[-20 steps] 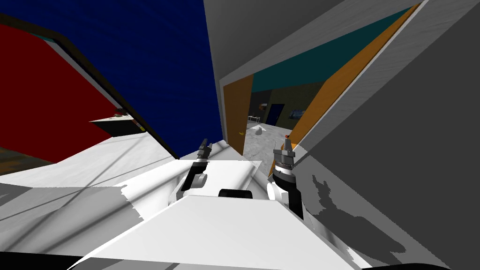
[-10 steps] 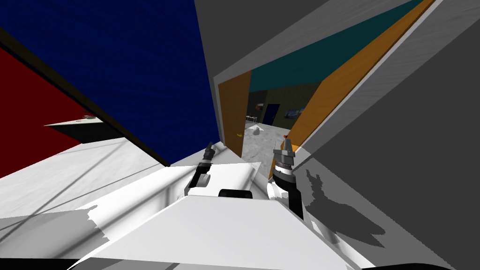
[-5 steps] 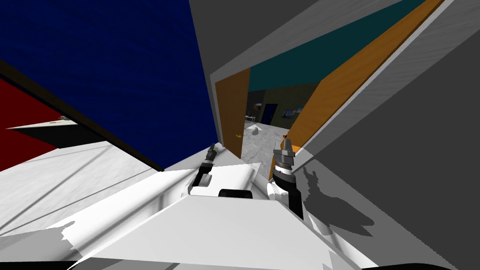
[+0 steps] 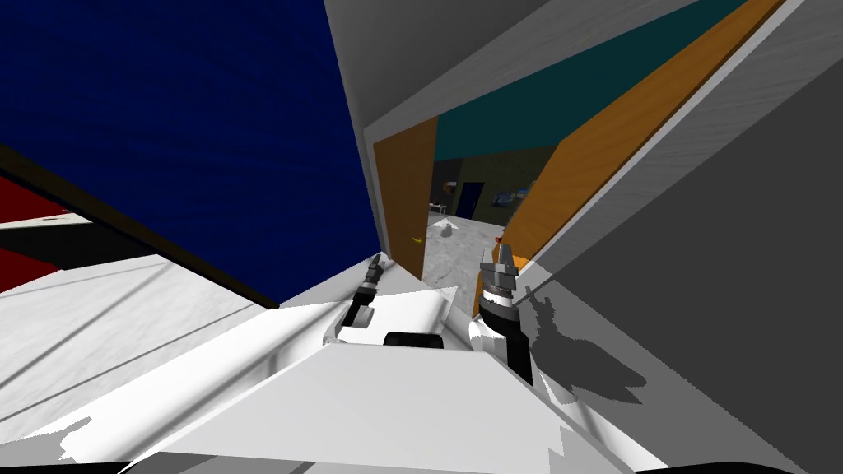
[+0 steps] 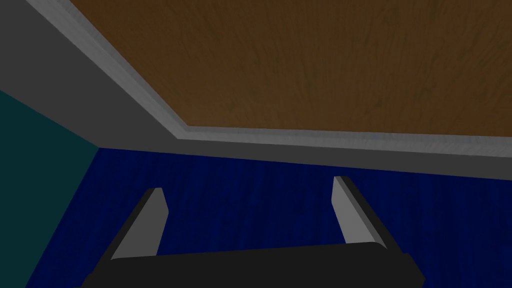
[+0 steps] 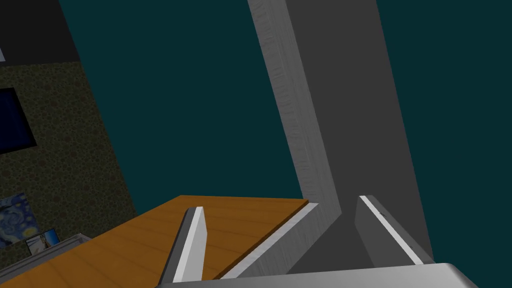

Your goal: Push the door open

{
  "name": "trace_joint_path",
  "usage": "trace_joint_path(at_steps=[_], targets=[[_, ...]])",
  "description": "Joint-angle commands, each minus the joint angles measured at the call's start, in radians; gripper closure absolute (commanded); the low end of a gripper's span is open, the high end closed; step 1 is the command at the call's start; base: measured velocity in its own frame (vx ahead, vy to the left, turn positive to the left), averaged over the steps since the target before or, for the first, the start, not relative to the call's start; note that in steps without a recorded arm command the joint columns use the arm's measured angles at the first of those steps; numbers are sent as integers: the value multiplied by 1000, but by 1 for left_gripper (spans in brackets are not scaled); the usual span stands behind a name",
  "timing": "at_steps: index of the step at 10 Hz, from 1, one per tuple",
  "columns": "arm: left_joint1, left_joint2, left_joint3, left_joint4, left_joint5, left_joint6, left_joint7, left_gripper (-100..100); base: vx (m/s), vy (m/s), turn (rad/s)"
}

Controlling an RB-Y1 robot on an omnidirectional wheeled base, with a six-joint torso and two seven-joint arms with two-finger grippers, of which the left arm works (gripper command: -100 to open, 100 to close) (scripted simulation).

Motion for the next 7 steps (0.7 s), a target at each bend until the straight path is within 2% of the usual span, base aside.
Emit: trace_joint_path(at_steps=[1, 7], targets=[[-11, 2, -5, 29, -5, -7, 5, -100, 98, 29, -69], [-58, 2, -23, 162, -22, -43, 17, -100, 92, 46, -71]])
